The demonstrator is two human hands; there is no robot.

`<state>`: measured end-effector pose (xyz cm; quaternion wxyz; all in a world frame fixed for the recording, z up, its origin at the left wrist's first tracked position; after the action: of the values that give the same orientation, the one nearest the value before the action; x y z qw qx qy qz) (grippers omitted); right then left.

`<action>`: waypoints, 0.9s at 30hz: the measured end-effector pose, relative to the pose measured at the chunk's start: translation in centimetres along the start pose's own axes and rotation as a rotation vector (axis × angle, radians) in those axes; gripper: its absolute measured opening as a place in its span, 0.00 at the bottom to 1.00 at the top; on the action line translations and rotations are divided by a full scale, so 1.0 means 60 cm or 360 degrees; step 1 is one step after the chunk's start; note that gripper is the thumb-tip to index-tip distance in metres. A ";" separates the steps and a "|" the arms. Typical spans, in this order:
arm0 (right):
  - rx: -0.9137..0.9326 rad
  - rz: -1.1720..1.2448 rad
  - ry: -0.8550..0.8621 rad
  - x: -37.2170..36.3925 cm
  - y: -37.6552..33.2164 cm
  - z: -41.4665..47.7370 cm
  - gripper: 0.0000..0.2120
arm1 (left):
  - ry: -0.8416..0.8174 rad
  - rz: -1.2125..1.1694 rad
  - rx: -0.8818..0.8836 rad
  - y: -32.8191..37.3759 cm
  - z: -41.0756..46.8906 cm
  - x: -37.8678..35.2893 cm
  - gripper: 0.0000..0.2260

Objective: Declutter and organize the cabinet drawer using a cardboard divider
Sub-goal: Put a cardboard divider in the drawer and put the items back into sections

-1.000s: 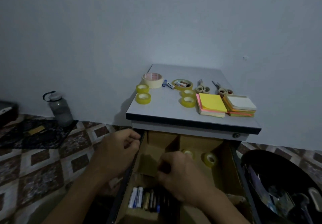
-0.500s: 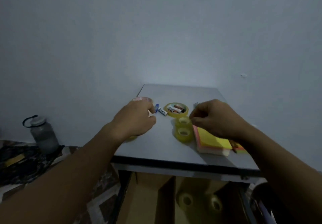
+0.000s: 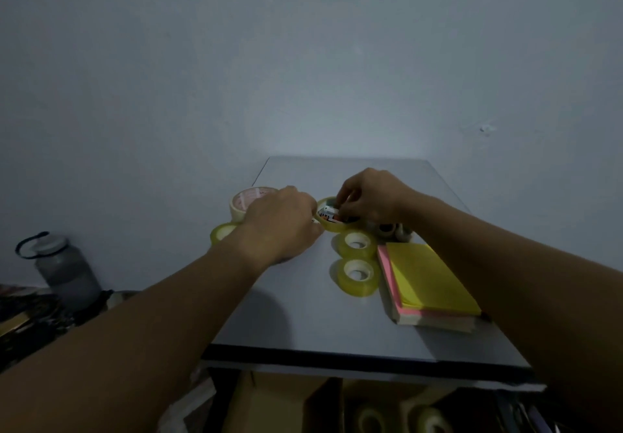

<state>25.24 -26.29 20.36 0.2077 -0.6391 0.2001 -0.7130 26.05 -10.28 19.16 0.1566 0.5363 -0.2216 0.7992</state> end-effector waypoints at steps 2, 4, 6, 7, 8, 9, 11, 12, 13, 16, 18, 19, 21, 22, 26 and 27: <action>0.0008 -0.0039 -0.0029 -0.004 -0.002 0.006 0.12 | -0.0003 -0.0060 0.0013 0.000 0.002 -0.006 0.12; 0.0016 -0.0074 -0.0018 -0.004 -0.002 0.009 0.12 | -0.0006 -0.0115 0.0029 -0.002 0.001 -0.007 0.11; 0.0019 -0.0086 0.0004 -0.003 -0.001 0.009 0.12 | -0.0013 -0.0157 0.0040 -0.003 -0.003 -0.005 0.11; 0.0024 -0.0093 0.0015 -0.003 -0.001 0.009 0.12 | -0.0023 -0.0179 0.0039 -0.003 -0.005 -0.005 0.10; 0.0029 -0.0098 0.0028 -0.003 -0.001 0.007 0.11 | -0.0030 -0.0209 0.0031 -0.003 -0.009 -0.004 0.10; 0.0031 -0.0102 0.0041 -0.003 -0.001 0.007 0.10 | -0.0035 -0.0245 0.0020 -0.002 -0.013 -0.003 0.11; 0.0033 -0.0110 0.0050 -0.003 -0.001 0.005 0.09 | -0.0015 -0.0290 0.0006 -0.001 -0.024 0.000 0.12; 0.0030 -0.0116 0.0041 -0.004 -0.002 0.004 0.09 | 0.0024 -0.0272 0.0012 -0.001 -0.029 0.003 0.13; 0.0025 -0.0127 0.0026 -0.004 -0.003 0.003 0.09 | 0.0073 -0.0227 0.0032 -0.003 -0.034 0.006 0.14; 0.0019 -0.0175 -0.0005 -0.005 -0.006 0.002 0.10 | 0.0147 -0.0124 0.0107 -0.009 -0.040 0.008 0.16; 0.0017 -0.0182 -0.0007 -0.006 -0.006 0.003 0.10 | 0.0125 -0.0136 0.0108 -0.009 -0.040 0.006 0.14; 0.0016 -0.0178 -0.0005 -0.007 -0.006 0.004 0.10 | 0.0109 -0.0143 0.0103 -0.009 -0.040 0.004 0.13; 0.0021 -0.0172 -0.0001 -0.008 -0.007 0.004 0.10 | 0.0087 -0.0151 0.0101 -0.009 -0.041 0.004 0.12; 0.0025 -0.0170 0.0002 -0.008 -0.007 0.005 0.10 | 0.0075 -0.0154 0.0106 -0.010 -0.042 0.004 0.12; 0.0015 -0.0154 0.0023 -0.005 -0.005 0.009 0.11 | 0.0028 -0.0182 0.0112 -0.013 -0.044 0.002 0.11; 0.0009 -0.0153 0.0022 -0.006 -0.005 0.010 0.13 | 0.0036 -0.0182 0.0112 -0.013 -0.045 0.002 0.11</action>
<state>25.88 -25.86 20.29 0.1737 -0.6424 0.1687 -0.7271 24.27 -8.23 18.54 0.1855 0.5441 -0.1606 0.8023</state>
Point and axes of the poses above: each hand's wrist, its own z-axis towards the middle knuckle, its own x-axis out of the back of the hand, y = z × x, the point moved 5 cm from there along z, towards the middle knuckle, and after that the axes turned 13 degrees about z, right-handed, at the moved point
